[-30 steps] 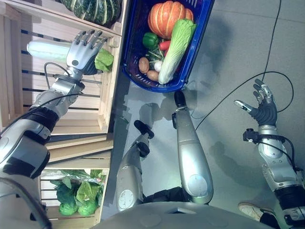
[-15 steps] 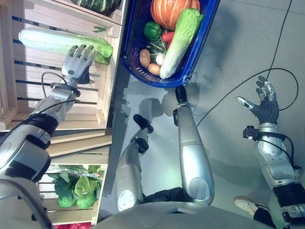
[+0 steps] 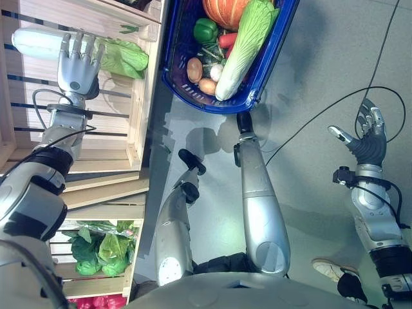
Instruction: Pick up fruits and vegetables into the basket
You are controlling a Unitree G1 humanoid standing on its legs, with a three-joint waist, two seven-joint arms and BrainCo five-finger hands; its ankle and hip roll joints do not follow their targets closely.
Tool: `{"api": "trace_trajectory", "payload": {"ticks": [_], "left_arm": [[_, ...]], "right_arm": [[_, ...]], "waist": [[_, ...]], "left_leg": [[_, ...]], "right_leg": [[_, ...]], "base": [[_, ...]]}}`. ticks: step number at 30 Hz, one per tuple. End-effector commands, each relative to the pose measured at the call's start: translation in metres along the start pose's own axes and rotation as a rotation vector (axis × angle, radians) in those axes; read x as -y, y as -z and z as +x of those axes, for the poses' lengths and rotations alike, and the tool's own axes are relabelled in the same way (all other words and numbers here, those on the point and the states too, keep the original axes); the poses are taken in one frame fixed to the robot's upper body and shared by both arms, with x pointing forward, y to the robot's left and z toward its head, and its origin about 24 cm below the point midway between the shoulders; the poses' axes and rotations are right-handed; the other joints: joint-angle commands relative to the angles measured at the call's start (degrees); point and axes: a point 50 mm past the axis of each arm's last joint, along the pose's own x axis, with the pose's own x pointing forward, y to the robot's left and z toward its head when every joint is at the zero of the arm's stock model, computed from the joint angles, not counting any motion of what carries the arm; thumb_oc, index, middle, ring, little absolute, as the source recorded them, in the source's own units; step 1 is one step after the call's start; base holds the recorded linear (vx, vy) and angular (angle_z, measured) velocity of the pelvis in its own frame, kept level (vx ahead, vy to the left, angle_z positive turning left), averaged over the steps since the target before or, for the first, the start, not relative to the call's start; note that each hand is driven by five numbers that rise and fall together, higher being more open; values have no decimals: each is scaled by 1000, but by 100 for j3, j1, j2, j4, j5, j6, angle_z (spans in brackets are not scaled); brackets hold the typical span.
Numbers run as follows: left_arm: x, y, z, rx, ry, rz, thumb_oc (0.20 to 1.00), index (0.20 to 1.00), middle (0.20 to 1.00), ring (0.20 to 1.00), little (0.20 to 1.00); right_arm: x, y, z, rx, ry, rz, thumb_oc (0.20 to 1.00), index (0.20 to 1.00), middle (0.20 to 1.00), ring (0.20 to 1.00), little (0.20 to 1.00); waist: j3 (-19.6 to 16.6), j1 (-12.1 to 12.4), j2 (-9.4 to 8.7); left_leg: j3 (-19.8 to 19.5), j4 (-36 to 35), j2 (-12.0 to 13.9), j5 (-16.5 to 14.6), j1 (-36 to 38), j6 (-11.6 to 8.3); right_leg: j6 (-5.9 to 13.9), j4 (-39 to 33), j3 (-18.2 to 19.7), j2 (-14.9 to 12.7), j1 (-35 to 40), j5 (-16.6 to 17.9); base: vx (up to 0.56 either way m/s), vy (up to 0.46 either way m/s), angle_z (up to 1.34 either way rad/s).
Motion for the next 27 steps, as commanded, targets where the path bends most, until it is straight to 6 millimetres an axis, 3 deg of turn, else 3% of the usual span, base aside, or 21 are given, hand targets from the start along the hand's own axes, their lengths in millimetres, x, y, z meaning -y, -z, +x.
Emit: {"api": "trace_trajectory", "payload": {"ticks": [1, 16, 27], "left_arm": [[6, 41, -6, -173, 40, 81, 1000, 1000, 1000, 1000, 1000], [8, 44, 4, -236, 181, 67, 1000, 1000, 1000, 1000, 1000], [23, 58, -8, -389, 372, 62, 1000, 1000, 1000, 1000, 1000]], "right_arm": [[5, -6, 1, 64, 21, -14, 1000, 1000, 1000, 1000, 1000], [2, 1, 4, 32, 39, 41, 1000, 1000, 1000, 1000, 1000], [4, 4, 10, 15, 68, 68, 1000, 1000, 1000, 1000, 1000]], "waist": [[-94, -375, 212], [-94, -438, 199], [-94, -419, 157]], "left_leg": [[-12, 1500, 93, -852, -774, 106], [81, 1638, 118, -1095, -1063, 203], [54, 1792, 163, -1170, -1356, 254]], "right_leg": [[537, -679, 266, 123, 118, -18], [563, -675, 408, 159, -222, 85], [556, -599, 447, 209, -532, 135]], "base": [[0, 0, 0], [6, 10, -3], [4, 5, -2]]}}
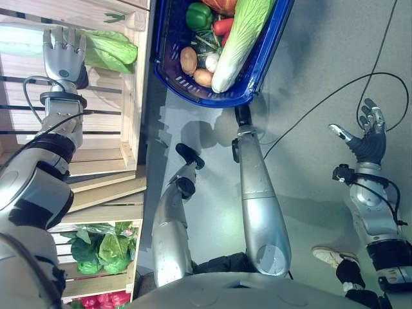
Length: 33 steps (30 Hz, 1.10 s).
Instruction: Pick up fruits and vegetables into the basket
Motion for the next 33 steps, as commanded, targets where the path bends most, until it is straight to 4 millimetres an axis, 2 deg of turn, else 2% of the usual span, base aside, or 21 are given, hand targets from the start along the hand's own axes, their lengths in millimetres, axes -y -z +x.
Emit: {"api": "trace_trajectory", "payload": {"ticks": [1, 13, 21, 28, 29, 30, 33], "left_arm": [[26, 49, -14, -234, 175, 75, 1000, 1000, 1000, 1000, 1000], [29, 70, -23, -414, 182, 154, 1000, 1000, 1000, 1000, 1000], [22, 76, -18, -471, 181, 146, 1000, 1000, 1000, 1000, 1000], [29, 80, -25, -505, 241, 150, 1000, 1000, 1000, 1000, 1000], [32, 80, -27, -504, 247, 152, 256, 256, 256, 256, 256], [33, 81, -27, -503, 260, 150, 200, 200, 200, 200, 200], [38, 79, -31, -508, 279, 123, 200, 200, 200, 200, 200]], "right_arm": [[3, -3, -2, 30, 20, 41, 1000, 1000, 1000, 1000, 1000], [9, -3, 4, 47, 83, 27, 1000, 1000, 1000, 1000, 1000], [12, -5, 9, 68, 101, 16, 1000, 1000, 1000, 1000, 1000], [14, -5, 11, 67, 106, 36, 1000, 1000, 1000, 1000, 1000], [14, -5, 12, 68, 105, 39, 1000, 1000, 1000, 1000, 1000], [14, -5, 12, 71, 102, 43, 1000, 1000, 1000, 1000, 1000], [14, -5, 11, 79, 97, 55, 1000, 1000, 1000, 1000, 1000]], "waist": [[-93, -363, 150], [-93, -323, 101], [-93, -310, 102], [-93, -314, 102], [-93, -306, 92], [-93, -305, 81], [-93, -298, 48]], "left_leg": [[-49, 1133, 26, -793, -722, 179], [-124, 1380, 64, -922, -1063, 254], [-200, 1608, 53, -1024, -1303, 303], [-229, 1853, 52, -1142, -1504, 347], [-246, 1906, 54, -1167, -1548, 358], [-259, 1933, 56, -1182, -1574, 365], [-280, 1932, 62, -1186, -1579, 368]], "right_leg": [[549, -707, 281, 160, -17, 79], [496, -502, 322, 238, -350, 48], [475, -319, 361, 266, -583, 32], [446, -189, 427, 299, -753, 14], [440, -155, 430, 310, -779, 10], [441, -144, 433, 319, -794, 10], [444, -162, 426, 328, -771, 21]], "base": [[10, 11, -3], [9, 18, -1], [3, 22, 0], [2, 24, -1], [0, 0, 0], [0, 0, 0], [-43, -12, -1]]}}
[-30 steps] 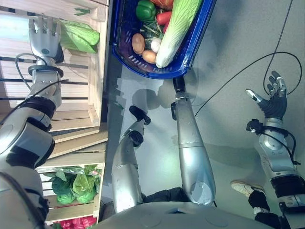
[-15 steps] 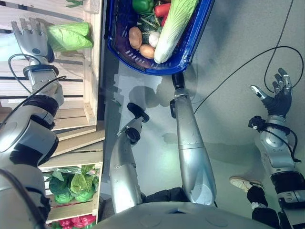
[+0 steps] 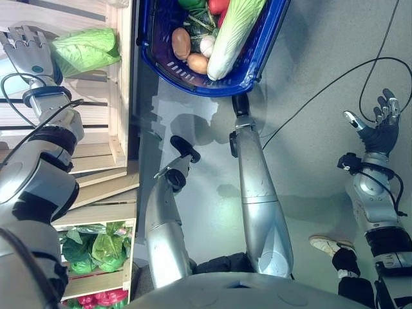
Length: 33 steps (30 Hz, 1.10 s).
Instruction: Pick up fruits and vegetables into the basket
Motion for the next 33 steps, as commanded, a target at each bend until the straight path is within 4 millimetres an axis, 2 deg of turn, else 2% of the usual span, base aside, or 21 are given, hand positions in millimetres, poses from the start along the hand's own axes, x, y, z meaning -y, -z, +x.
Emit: {"api": "trace_trajectory", "payload": {"ticks": [1, 5, 16, 21, 25, 26, 31, 32, 33], "left_arm": [[37, 56, -9, -202, 144, 92, 200, 200, 200, 200, 200], [44, 59, -14, -216, 161, 40, 200, 200, 200, 200, 200], [70, 64, -35, -181, 150, -113, 200, 200, 200, 200, 200], [80, 52, -50, -111, 144, -433, 200, 200, 200, 200, 200], [79, 48, -55, -53, 131, -573, 200, 200, 200, 200, 200], [76, 44, -63, -6, 102, -671, 200, 200, 200, 200, 200], [67, 34, -91, 135, 34, -873, 200, 200, 200, 200, 200], [62, 31, -99, 183, 26, -905, 200, 200, 200, 200, 200], [59, 28, -104, 207, 13, -934, 200, 200, 200, 200, 200]], "right_arm": [[4, -6, -2, 58, -17, 25, 1000, 1000, 1000, 1000, 1000], [3, -10, -3, 84, -25, 48, 1000, 1000, 1000, 1000, 1000], [0, -20, -14, 141, -77, 99, 1000, 1000, 1000, 1000, 1000], [-18, -27, -22, 134, -313, 131, 1000, 1000, 1000, 1000, 1000], [-29, -33, -26, 150, -445, 120, 1000, 1000, 1000, 1000, 1000], [-37, -40, -28, 146, -540, 131, 1000, 1000, 1000, 1000, 1000], [-49, -51, -30, 121, -692, 209, 1000, 1000, 1000, 1000, 1000], [-55, -53, -34, 107, -739, 237, 1000, 1000, 1000, 1000, 1000], [-59, -54, -36, 102, -765, 258, 1000, 1000, 1000, 1000, 1000]], "waist": [[-93, -324, 41], [-93, -284, -13], [-93, -117, -176], [-93, 60, -271], [-93, 179, -331], [-93, 304, -393], [-97, 649, -522], [-223, 754, -586], [-304, 817, -613]], "left_leg": [[13, 783, -135, -710, -525, 318], [-22, 664, -144, -672, -384, 308], [-215, 4, -259, -405, 598, 225], [-386, -376, -388, -265, 1275, 203], [-486, -521, -422, -226, 1584, 199], [-576, -661, -434, -189, 1910, 189], [-789, -1083, -483, -72, 2771, 179], [-777, -1299, -517, 149, 2926, 222], [-805, -1382, -529, 174, 3018, 222]], "right_leg": [[389, -636, 282, 252, 42, 23], [404, -747, 192, 221, 237, 39], [477, -1281, -212, 51, 1394, 129], [503, -1589, -480, 13, 2256, 142], [508, -1712, -609, 4, 2652, 136], [519, -1860, -724, -1, 3073, 137], [530, -2188, -981, -28, 4134, 118], [497, -2391, -1085, -63, 4347, 293], [505, -2453, -1123, -72, 4462, 298]], "base": [[-49, -17, -2], [-58, -26, -2], [-59, -48, 4], [-47, -87, 15], [-14, -89, 14], [3, -128, 13], [32, -128, 12], [27, -150, 8], [37, -148, 14]]}}
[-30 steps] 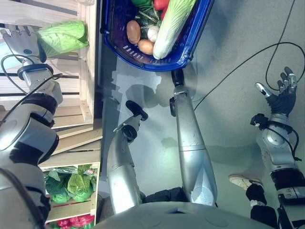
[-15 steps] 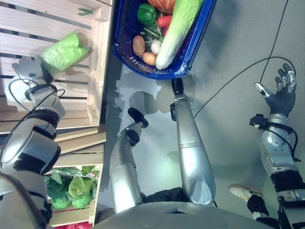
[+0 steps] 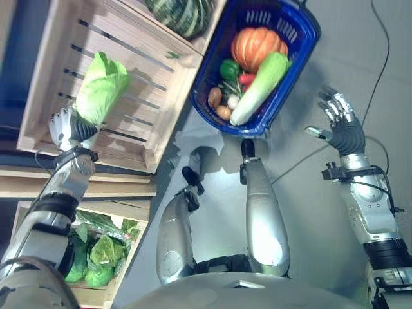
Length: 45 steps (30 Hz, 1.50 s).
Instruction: Pick up fruits and vegetables into the basket
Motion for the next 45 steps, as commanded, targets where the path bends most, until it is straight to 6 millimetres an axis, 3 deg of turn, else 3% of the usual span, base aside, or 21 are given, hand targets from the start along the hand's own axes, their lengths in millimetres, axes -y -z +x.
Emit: {"api": "trace_trajectory", "payload": {"ticks": [1, 12, 18, 23, 36, 45], "left_arm": [[-37, 3, 1, 92, -127, -7, 200, 200, 200, 200, 200], [-16, -41, -25, 308, -39, -128, 200, 200, 200, 200, 200], [-2, -69, -42, 449, 52, -171, 200, 200, 200, 200, 200], [9, -95, -45, 527, 119, -210, 200, 200, 200, 200, 200], [32, -147, -53, 601, 252, -341, 200, 200, 200, 200, 200], [43, -172, -58, 642, 281, -382, 200, 200, 200, 200, 200]], "right_arm": [[-20, -17, 3, 81, -122, 116, 1000, 1000, 1000, 1000, 1000], [-59, -9, 13, -45, -195, 263, 1000, 1000, 1000, 1000, 1000], [-92, -4, 17, -121, -270, 335, 1000, 1000, 1000, 1000, 1000], [-111, -10, 30, -122, -303, 346, 1000, 1000, 1000, 1000, 1000], [-140, -22, 54, -160, -292, 376, 1000, 1000, 1000, 1000, 1000], [-161, -21, 61, -207, -318, 445, 1000, 1000, 1000, 1000, 1000]], "waist": [[-425, 187, -516], [-1273, 679, -651], [-1825, 903, -740], [-2064, 1005, -806], [-2361, 1151, -993], [-2466, 1168, -1040]], "left_leg": [[89, 279, -427, -318, -127, 450], [-162, -386, -520, -317, 1009, 445], [-223, -834, -509, -299, 1597, 448], [-206, -1175, -487, -259, 1947, 423], [-60, -1375, -455, -409, 2396, 446], [-10, -1432, -450, -457, 2501, 448]], "right_leg": [[514, -1069, 24, -127, 693, 273], [562, -1839, -271, -50, 2160, 279], [690, -2262, -346, -34, 2775, 407], [799, -2471, -414, -49, 3051, 498], [973, -2686, -548, -164, 3355, 647], [1009, -2747, -567, -235, 3376, 758]], "base": [[110, -110, 15], [145, -76, 12], [136, -64, 5], [39, -19, 5], [-6, -1, 3], [-7, 4, 0]]}}
